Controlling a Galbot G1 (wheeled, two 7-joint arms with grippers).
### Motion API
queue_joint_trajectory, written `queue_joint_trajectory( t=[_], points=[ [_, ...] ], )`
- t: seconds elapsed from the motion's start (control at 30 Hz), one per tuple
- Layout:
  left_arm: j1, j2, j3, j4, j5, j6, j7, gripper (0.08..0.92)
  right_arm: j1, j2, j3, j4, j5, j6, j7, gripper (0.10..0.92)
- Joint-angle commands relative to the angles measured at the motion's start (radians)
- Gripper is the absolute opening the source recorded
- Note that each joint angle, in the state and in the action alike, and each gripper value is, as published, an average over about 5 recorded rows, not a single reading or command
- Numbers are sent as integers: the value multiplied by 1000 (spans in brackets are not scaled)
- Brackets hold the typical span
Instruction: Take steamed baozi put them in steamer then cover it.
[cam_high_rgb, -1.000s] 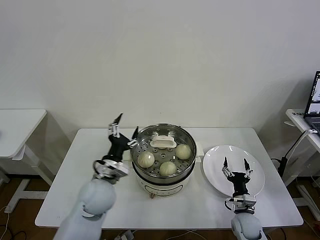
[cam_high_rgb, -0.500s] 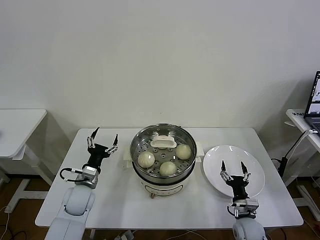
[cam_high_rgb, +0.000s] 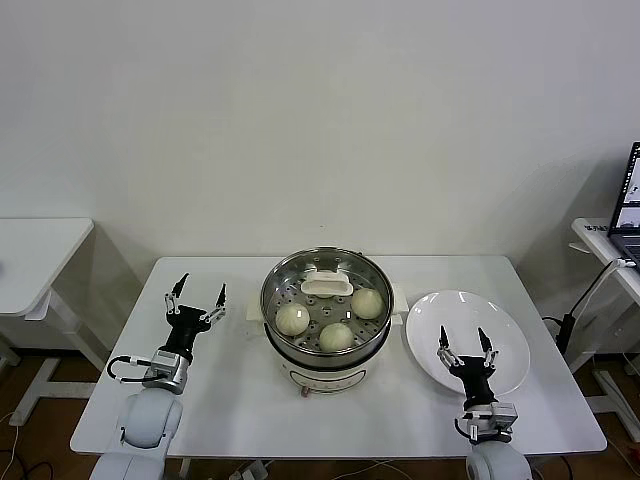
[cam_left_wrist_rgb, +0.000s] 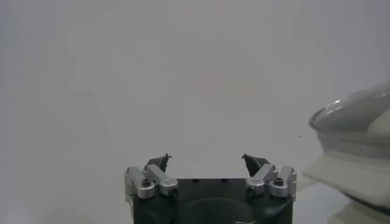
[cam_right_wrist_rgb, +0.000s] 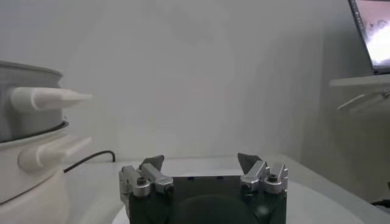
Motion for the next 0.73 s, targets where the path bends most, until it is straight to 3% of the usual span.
queue_joint_trajectory(
  t=[0.03,0.73],
  points=[
    [23,-3,-17,17,-38,-28,5,823,-13,1,1,13,0,-10,-11,823],
    [33,3,-26,36,-40,-35,11,823,-11,5,-7,6,2,-14,-16,823]
  ],
)
